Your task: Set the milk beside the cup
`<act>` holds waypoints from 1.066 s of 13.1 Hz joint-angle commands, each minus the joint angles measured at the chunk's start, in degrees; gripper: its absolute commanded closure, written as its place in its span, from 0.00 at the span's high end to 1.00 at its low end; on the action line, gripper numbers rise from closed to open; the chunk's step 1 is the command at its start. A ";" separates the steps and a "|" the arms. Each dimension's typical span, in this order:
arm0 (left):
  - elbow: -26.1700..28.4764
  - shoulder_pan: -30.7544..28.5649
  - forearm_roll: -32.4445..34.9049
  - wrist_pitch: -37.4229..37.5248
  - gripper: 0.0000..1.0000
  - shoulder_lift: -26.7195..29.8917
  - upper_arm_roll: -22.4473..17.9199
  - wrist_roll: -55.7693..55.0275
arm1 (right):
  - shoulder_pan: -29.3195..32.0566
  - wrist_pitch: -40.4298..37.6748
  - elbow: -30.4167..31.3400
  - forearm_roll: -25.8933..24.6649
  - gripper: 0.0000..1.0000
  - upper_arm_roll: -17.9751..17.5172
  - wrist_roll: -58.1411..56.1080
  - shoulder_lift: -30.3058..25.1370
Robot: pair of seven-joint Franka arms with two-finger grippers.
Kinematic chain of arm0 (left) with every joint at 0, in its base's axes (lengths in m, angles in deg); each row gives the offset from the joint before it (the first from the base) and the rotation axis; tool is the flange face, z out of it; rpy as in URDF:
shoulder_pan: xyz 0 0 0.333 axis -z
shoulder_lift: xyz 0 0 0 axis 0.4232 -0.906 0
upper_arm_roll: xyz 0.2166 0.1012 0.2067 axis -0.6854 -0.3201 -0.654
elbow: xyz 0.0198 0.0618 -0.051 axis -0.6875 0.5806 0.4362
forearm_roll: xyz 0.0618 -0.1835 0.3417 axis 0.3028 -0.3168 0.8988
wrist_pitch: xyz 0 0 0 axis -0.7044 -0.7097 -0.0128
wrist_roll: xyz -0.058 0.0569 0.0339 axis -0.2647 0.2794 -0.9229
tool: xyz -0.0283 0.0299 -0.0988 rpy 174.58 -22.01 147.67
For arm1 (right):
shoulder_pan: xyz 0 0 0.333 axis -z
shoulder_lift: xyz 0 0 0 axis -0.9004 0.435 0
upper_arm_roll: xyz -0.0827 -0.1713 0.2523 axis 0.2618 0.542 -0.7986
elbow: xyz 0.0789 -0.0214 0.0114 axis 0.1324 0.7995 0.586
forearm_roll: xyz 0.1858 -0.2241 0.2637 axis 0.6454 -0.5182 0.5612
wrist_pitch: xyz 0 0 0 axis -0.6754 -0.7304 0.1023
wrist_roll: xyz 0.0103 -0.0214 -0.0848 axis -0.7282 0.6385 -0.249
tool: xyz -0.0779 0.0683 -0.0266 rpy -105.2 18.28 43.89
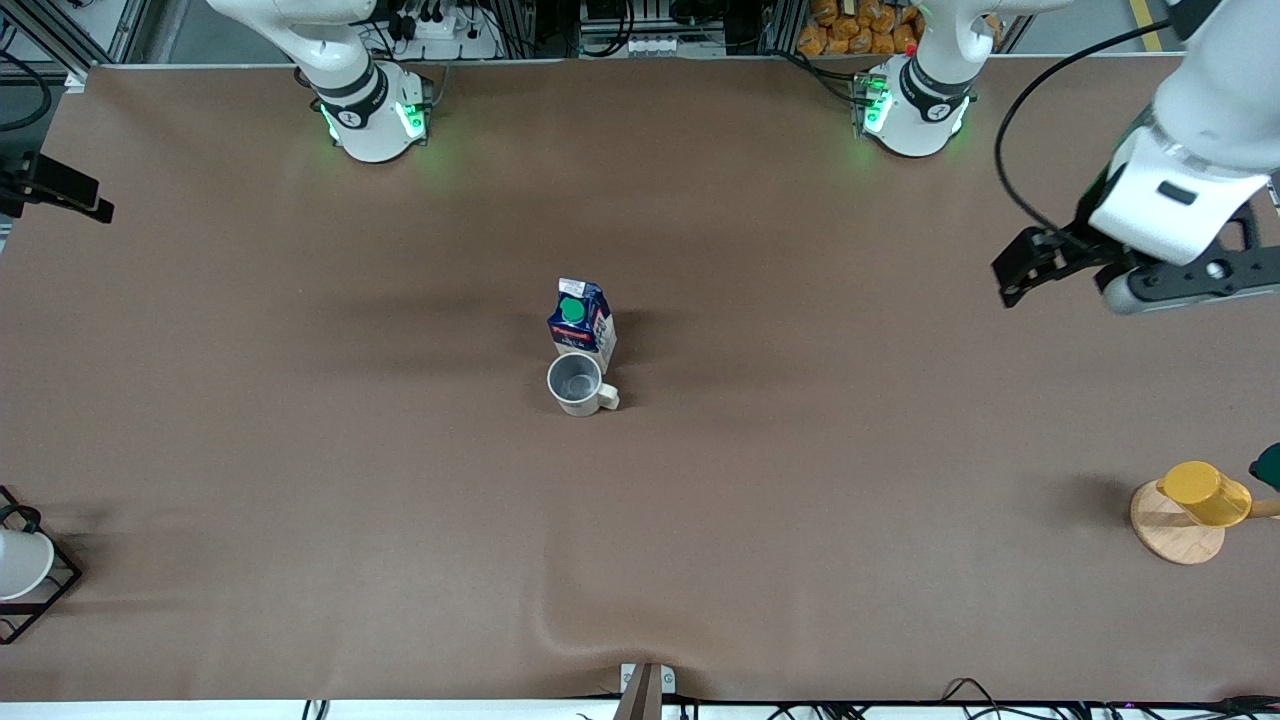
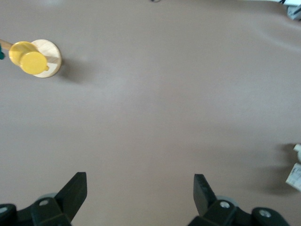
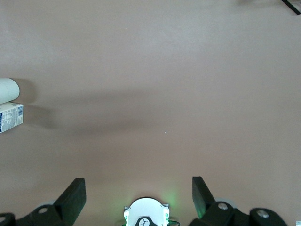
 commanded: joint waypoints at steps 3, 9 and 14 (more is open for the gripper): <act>8.00 -0.22 -0.56 2.26 1.00 7.72 -1.90 9.94 | 0.04 -5.30 -2.82 3.65 1.00 0.77 -0.41 -1.91; 14.17 -0.39 -3.28 0.32 1.00 13.44 -3.83 12.24 | 3.55 -3.93 -3.27 3.49 1.00 1.48 -3.85 0.54; 11.98 -0.48 -2.67 -0.03 1.00 11.25 -4.01 12.42 | 2.51 2.39 -2.83 2.70 1.00 1.22 -3.76 3.18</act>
